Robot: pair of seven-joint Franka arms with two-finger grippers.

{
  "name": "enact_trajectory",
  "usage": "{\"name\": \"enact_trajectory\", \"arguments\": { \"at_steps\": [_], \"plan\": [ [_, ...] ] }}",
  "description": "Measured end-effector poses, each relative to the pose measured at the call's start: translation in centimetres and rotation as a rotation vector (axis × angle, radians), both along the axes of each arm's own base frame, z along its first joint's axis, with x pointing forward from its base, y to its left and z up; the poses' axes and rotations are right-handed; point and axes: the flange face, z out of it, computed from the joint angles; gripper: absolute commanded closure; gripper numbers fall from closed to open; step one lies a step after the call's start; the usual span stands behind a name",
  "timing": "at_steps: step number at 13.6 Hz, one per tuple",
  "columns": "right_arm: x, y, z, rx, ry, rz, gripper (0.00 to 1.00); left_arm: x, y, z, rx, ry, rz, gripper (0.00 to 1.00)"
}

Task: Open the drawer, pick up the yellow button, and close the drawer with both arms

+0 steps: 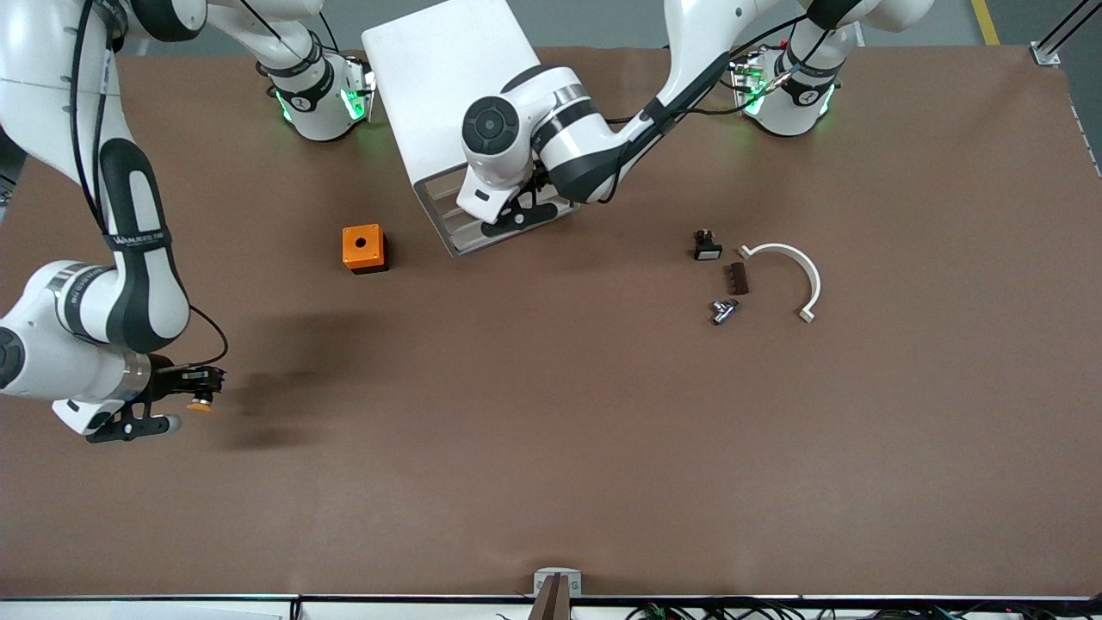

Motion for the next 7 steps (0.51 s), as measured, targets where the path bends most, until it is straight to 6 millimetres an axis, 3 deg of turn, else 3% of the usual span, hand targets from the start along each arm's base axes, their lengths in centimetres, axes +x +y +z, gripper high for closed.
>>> {"name": "enact_trajectory", "arguments": {
  "at_steps": [2, 5, 7],
  "plan": [
    [0.2, 0.2, -1.6, -0.004, -0.006, 0.006, 1.0, 4.9, 3.4, 1.4, -0.011, -0.022, 0.084, 0.0],
    [0.3, 0.5, -3.7, -0.008, -0.009, 0.012, 0.99, 13.3, 11.0, 4.3, -0.015, -0.095, 0.215, 0.0],
    [0.2, 0.7, -5.1, 0.004, 0.001, 0.003, 0.93, 16.9, 15.3, 6.3, 0.007, -0.172, 0.262, 0.0]
  ]
}}
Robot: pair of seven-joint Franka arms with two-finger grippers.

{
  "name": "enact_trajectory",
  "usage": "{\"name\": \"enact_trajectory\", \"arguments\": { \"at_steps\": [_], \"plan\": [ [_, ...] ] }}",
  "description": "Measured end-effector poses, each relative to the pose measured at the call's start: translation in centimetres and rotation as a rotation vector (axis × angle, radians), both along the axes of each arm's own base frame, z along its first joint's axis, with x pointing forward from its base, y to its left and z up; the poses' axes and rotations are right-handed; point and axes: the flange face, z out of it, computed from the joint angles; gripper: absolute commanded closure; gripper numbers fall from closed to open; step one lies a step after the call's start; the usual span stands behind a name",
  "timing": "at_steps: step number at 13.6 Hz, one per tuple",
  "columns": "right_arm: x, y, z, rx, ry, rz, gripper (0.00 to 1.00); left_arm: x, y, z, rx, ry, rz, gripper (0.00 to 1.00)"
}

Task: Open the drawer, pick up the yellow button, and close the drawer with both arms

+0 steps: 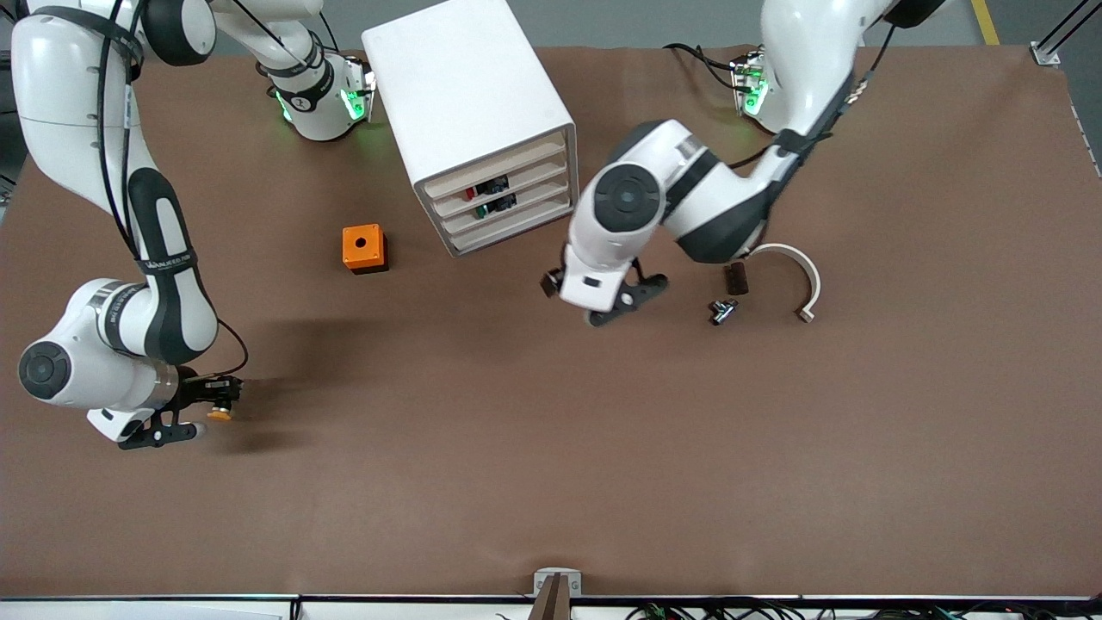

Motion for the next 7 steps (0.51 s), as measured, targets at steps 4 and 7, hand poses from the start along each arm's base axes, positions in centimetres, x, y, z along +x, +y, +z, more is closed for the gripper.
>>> {"name": "enact_trajectory", "arguments": {
  "at_steps": [4, 7],
  "plan": [
    [-0.1, 0.4, -1.2, 0.019, 0.008, -0.01, 0.28, 4.7, 7.0, 4.2, 0.006, -0.093, 0.076, 0.0],
    [0.3, 0.9, -0.8, 0.021, -0.001, -0.003, 0.0, 7.7, 13.3, 7.8, -0.004, -0.155, 0.043, 0.0]
  ]
}}
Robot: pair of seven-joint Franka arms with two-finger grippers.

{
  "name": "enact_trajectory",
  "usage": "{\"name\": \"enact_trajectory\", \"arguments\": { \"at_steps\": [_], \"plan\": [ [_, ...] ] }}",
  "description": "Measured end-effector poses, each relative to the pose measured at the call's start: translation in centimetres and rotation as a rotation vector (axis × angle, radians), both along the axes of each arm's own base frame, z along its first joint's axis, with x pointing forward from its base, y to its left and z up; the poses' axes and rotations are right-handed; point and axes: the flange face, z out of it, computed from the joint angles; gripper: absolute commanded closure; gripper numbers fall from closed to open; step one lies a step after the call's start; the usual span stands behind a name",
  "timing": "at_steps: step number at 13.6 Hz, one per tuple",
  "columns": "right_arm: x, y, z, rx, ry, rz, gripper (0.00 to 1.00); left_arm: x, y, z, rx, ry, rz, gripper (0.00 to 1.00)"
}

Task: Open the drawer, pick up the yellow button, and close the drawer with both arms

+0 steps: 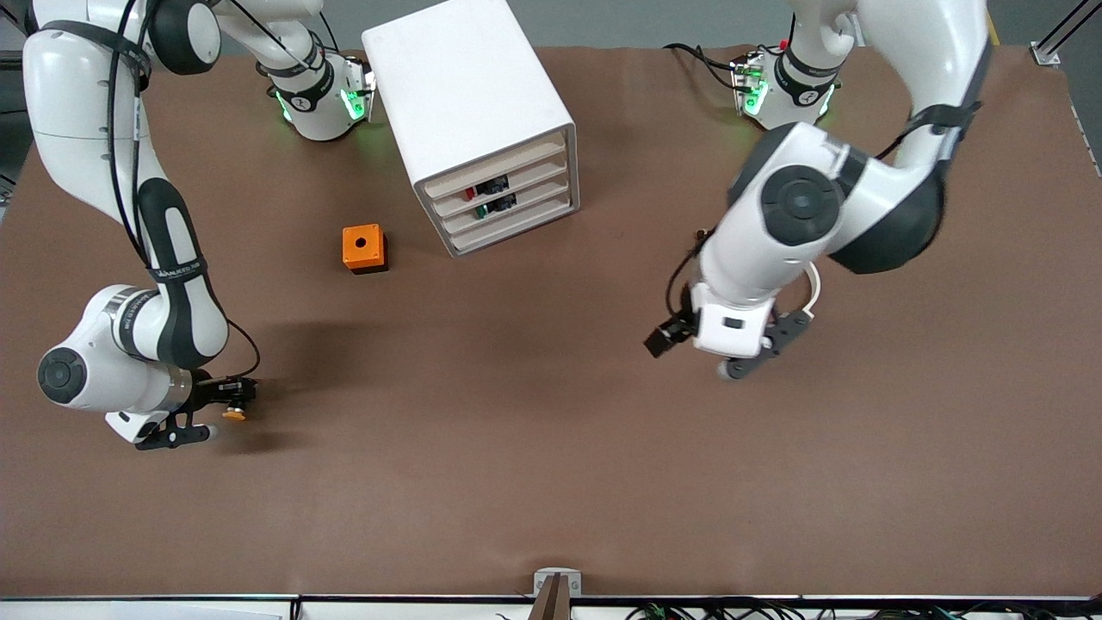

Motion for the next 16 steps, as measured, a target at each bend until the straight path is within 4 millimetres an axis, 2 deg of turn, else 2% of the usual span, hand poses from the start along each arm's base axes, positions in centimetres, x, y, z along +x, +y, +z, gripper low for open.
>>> {"name": "enact_trajectory", "arguments": {
  "at_steps": [3, 5, 8, 11, 16],
  "plan": [
    [1.1, 0.0, 2.1, -0.002, -0.037, 0.003, 0.0, 1.7, 7.4, 3.4, 0.03, -0.028, -0.086, 0.0],
    [1.6, 0.0, 5.3, 0.0, -0.071, -0.007, 0.0, 2.2, 12.6, 5.3, 0.055, -0.032, -0.135, 0.0],
    [1.5, -0.1, 11.5, 0.009, -0.109, -0.042, 0.0, 1.7, 18.0, 8.1, 0.09, -0.024, -0.21, 0.0],
    [-0.1, 0.2, 18.3, 0.027, -0.135, -0.101, 0.0, 0.3, 22.0, 11.3, 0.12, -0.022, -0.292, 0.0],
    [-4.2, 0.2, 27.6, 0.005, -0.115, -0.114, 0.0, -3.0, 25.6, 15.6, 0.107, 0.004, -0.393, 0.0]
  ]
}}
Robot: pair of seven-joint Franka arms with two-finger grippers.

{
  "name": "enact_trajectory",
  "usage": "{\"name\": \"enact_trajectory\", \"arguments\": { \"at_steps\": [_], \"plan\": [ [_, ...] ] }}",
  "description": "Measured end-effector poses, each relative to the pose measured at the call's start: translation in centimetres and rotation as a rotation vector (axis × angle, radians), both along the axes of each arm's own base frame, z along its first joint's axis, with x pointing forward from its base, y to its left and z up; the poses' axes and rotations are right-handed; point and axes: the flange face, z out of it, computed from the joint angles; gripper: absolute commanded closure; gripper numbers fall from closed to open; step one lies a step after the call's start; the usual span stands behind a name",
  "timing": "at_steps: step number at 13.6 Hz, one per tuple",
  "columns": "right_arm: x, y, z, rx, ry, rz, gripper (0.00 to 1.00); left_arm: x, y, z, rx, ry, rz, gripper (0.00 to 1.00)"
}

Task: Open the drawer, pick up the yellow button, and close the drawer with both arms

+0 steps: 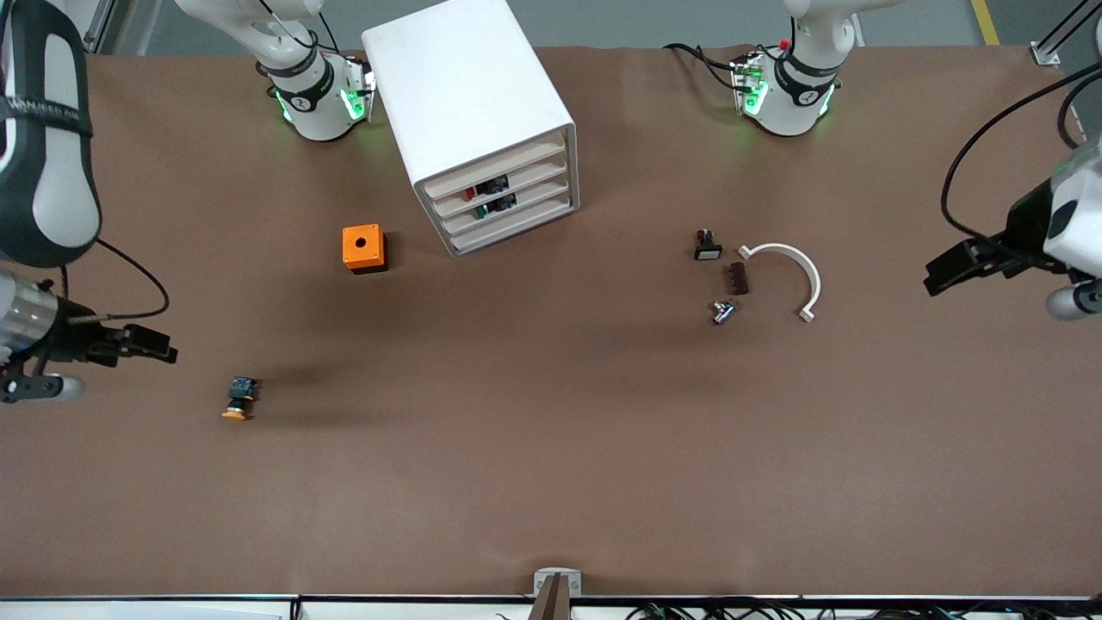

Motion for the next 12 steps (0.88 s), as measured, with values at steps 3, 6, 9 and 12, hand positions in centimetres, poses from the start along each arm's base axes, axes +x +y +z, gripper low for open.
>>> {"name": "enact_trajectory", "arguments": {
  "at_steps": [3, 6, 9, 12],
  "plan": [
    [-2.8, 0.0, 5.6, -0.004, -0.009, 0.007, 0.0, -1.9, 1.1, 1.8, 0.008, 0.009, -0.068, 0.0],
    [-5.1, -0.1, 9.4, -0.017, -0.021, 0.01, 0.0, -4.2, 1.4, 2.6, 0.018, 0.014, -0.12, 0.0],
    [-6.8, -0.6, 10.9, -0.021, 0.009, -0.048, 0.0, -6.6, 1.6, 2.9, 0.024, 0.033, -0.152, 0.0],
    [-7.5, -1.3, 11.2, -0.023, 0.029, -0.092, 0.0, -8.6, 1.5, 3.2, 0.029, 0.036, -0.155, 0.0]
  ]
}}
